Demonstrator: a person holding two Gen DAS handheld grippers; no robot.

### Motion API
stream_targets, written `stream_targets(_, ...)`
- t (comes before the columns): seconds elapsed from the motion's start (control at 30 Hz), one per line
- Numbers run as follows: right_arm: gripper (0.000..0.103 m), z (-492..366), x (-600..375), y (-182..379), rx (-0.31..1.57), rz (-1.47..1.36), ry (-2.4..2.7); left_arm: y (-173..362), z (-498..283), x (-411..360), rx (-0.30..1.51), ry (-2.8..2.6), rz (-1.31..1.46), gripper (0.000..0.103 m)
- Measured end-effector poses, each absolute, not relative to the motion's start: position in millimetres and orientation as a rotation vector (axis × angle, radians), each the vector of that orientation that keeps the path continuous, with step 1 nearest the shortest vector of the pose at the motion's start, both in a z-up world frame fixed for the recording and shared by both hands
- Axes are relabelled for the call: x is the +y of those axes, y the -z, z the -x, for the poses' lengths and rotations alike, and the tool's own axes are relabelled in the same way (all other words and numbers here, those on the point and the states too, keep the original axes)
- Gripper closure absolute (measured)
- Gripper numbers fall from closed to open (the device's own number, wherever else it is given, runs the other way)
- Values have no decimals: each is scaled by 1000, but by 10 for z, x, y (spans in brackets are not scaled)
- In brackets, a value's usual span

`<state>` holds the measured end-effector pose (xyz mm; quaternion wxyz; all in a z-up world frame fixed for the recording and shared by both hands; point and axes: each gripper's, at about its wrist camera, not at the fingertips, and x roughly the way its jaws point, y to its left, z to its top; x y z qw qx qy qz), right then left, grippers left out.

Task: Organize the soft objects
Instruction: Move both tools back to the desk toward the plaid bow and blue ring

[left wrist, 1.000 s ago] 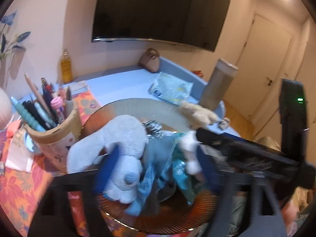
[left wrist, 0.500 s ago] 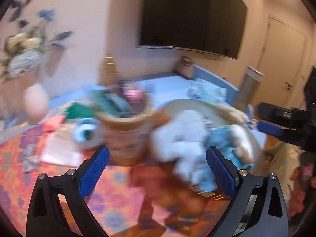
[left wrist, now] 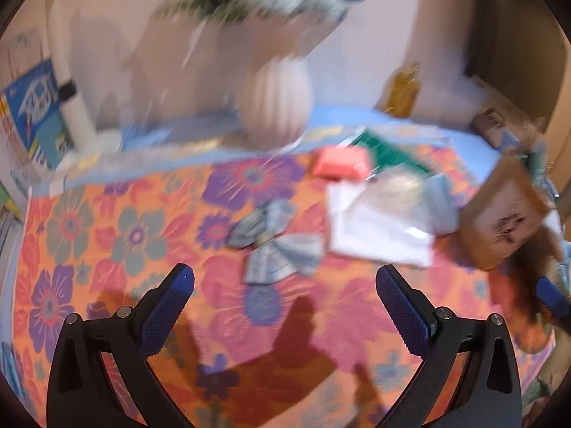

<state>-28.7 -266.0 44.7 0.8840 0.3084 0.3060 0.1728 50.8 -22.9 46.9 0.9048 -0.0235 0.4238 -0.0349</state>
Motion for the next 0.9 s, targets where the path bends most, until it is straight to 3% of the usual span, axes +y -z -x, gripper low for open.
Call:
stream_targets(0.27,5,-347,-2249,-101,735,-588,-219,-219,-715,-53,888,126,120,1)
stream_targets(0.37,5,-554,-2443,97,731,-803,-128,-117,-839,-21,902,136,140,1)
stream_targets(0.63,0,-601,-2567,116,531,-940,125,4,-914,-111,885,119,110,1)
stream_targets(0.9,0,-738,-2516,94,537,-841,141,2,-925,-161,883,120,93,1)
